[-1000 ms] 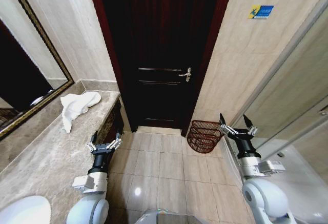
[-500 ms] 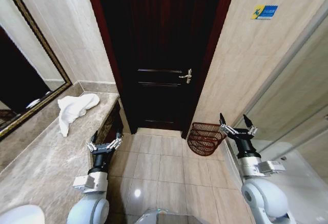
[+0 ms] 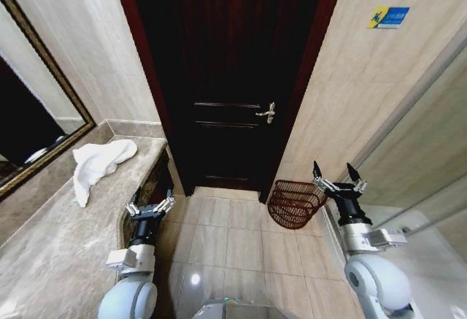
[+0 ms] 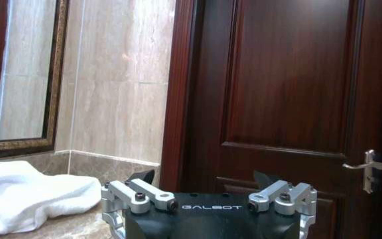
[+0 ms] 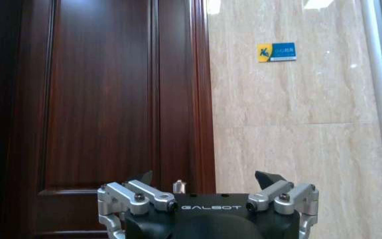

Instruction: Discard the used towel into the hamper.

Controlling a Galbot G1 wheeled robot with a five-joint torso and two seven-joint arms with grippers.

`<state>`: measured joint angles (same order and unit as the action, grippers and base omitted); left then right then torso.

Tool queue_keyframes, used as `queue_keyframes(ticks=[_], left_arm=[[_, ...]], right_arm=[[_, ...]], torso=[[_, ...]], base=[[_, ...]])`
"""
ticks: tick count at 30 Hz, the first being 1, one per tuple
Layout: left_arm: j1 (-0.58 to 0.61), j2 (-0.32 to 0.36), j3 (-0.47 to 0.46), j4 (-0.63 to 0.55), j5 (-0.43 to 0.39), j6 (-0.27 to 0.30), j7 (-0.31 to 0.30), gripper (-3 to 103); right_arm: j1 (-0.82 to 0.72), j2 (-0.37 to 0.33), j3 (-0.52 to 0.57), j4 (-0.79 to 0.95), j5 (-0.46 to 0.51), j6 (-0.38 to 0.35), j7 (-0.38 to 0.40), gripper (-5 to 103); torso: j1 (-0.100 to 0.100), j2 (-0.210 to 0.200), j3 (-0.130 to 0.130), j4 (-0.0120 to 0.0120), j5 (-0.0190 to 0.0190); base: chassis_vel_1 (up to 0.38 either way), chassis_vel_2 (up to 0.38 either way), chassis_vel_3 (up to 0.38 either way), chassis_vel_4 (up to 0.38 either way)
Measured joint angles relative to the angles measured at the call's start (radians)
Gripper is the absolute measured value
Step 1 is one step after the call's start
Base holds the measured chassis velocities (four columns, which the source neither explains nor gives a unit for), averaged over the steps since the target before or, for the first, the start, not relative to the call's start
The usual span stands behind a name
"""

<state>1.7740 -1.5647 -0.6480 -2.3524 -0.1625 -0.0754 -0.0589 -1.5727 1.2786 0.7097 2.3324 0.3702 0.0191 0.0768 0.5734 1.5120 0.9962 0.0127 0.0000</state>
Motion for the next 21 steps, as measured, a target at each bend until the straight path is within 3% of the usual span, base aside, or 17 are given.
queue_keyframes(ticks=[11, 12, 21], left_arm=[[0.0, -0.001, -0.002, -0.001, -0.006, -0.001, -0.003, 100], [0.0, -0.002, -0.002, -0.001, -0.005, -0.001, -0.003, 97], [-0.001, -0.003, -0.005, 0.002, -0.006, -0.017, -0.003, 100]], right_arm=[[0.002, -0.004, 0.001, 0.0, 0.006, 0.003, 0.001, 100], [0.002, -0.004, 0.001, 0.0, 0.006, 0.003, 0.001, 100], [0.002, -0.004, 0.001, -0.003, 0.007, 0.006, 0.0, 100]], torso=[[0.0, 0.0, 0.0, 0.0001, 0.0001], [0.0, 0.0, 0.0, 0.0001, 0.0], [0.0, 0.0, 0.0, 0.0, 0.0]], base=[[-0.118, 0.123, 0.129, -0.119], [-0.127, 0.146, 0.142, -0.133], [-0.133, 0.138, 0.148, -0.138]])
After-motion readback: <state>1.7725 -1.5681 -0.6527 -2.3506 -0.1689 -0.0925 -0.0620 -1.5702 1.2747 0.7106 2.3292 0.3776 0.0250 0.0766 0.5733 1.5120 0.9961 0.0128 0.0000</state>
